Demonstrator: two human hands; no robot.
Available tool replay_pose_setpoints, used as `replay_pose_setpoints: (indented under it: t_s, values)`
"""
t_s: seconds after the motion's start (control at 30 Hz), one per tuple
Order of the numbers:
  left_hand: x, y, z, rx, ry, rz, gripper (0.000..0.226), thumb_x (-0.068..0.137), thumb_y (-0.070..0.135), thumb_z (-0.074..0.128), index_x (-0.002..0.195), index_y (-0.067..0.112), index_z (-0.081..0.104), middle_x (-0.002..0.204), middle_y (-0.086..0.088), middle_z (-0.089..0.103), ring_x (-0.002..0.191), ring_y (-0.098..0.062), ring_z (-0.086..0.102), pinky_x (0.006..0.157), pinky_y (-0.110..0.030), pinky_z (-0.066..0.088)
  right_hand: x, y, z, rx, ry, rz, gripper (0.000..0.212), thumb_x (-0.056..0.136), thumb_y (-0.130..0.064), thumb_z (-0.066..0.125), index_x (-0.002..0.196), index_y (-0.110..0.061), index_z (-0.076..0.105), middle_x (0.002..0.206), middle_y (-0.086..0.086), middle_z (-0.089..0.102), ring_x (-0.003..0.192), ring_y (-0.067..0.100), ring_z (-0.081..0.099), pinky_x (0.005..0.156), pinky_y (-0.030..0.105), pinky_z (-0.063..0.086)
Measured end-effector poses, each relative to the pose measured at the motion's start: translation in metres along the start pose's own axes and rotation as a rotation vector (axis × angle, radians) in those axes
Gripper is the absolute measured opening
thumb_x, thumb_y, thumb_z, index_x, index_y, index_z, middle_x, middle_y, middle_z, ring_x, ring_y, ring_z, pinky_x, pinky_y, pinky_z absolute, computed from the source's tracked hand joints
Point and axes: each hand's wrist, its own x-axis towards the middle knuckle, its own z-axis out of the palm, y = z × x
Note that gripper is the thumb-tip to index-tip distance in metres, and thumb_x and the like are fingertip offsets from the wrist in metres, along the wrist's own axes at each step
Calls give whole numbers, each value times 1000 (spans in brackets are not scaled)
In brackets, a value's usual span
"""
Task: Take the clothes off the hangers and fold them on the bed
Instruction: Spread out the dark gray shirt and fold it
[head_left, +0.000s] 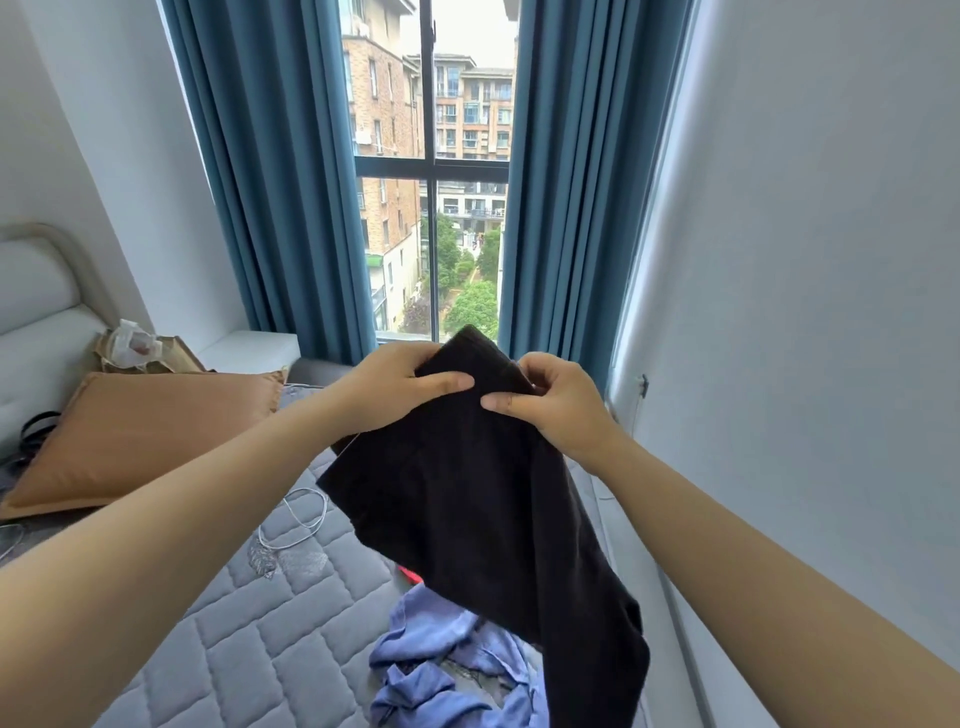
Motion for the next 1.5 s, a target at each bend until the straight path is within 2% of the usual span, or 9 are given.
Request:
replay_pose_setpoints:
  t_s: [0.17, 0.47, 0.6, 0.83, 0.97, 1.13, 1.3, 1.43, 1.5]
  values:
    - [5, 3, 0, -133, 91, 21, 8, 87, 40, 65, 93, 35, 67, 88, 14, 71, 79, 0, 67, 74, -24, 54, 0, 7, -26, 35, -62, 88, 21, 76, -15, 81, 94, -13, 70, 93, 7, 73, 86, 25, 71, 82, 38, 59]
    - [30, 38, -9, 65, 32, 107, 21, 91, 26, 63, 105, 11, 63, 99, -7, 67, 93, -20, 63, 86, -34, 49, -43, 80, -37, -10, -84, 334, 26, 82, -15, 76, 106, -8, 68, 101, 9, 72, 93, 19, 70, 83, 23, 56]
    - [35, 48, -20, 131, 35, 121, 19, 92, 25, 62, 108, 14, 63, 99, -2, 67, 94, -16, 62, 85, -30, 49, -56, 111, -21, -50, -2, 472, 21, 89, -19, 69, 107, -8, 68, 102, 9, 70, 97, 20, 66, 88, 32, 52]
    - [30, 45, -42, 161, 162, 97, 23, 92, 27, 62, 111, 15, 63, 102, 0, 67, 96, -15, 62, 86, -32, 49, -65, 125, -1, 105, -27, 763, 20, 96, -18, 56, 91, -1, 65, 85, 16, 69, 70, 23, 63, 62, 24, 50]
    - [27, 43, -41, 147, 211, 93, 23, 91, 28, 62, 109, 13, 64, 101, -3, 68, 95, -18, 62, 89, -42, 50, -74, 129, 16, 172, -144, 889, 32, 98, -28, 53, 100, 1, 67, 95, 17, 70, 83, 25, 64, 85, 36, 53]
    - [24, 44, -40, 149, 208, 111, 23, 91, 28, 63, 109, 14, 64, 99, -2, 68, 94, -17, 63, 90, -44, 50, -75, 143, 26, 234, 25, 902, 29, 97, -31, 51, 111, -6, 57, 90, 7, 51, 87, 25, 48, 79, 37, 48]
    - [21, 45, -38, 133, 216, 118, 22, 91, 29, 62, 107, 13, 65, 99, 0, 68, 94, -16, 63, 90, -42, 50, -69, 144, 17, 397, 28, 975, 49, 92, -50, 55, 122, -12, 59, 117, 6, 63, 107, 23, 56, 96, 41, 43]
    - [20, 41, -34, 118, 231, 106, 21, 92, 29, 62, 106, 14, 65, 97, 1, 69, 93, -15, 63, 88, -39, 51, -69, 139, 9, 455, -139, 1080, 73, 86, -71, 44, 122, -9, 55, 124, 7, 61, 120, 24, 51, 108, 53, 19]
    - [21, 40, -35, 113, 242, 107, 21, 92, 29, 61, 106, 15, 65, 97, 2, 69, 92, -14, 63, 87, -37, 51, -73, 140, 10, 444, -199, 1113, 85, 85, -78, 35, 135, -11, 49, 135, 9, 56, 128, 27, 45, 114, 58, 8]
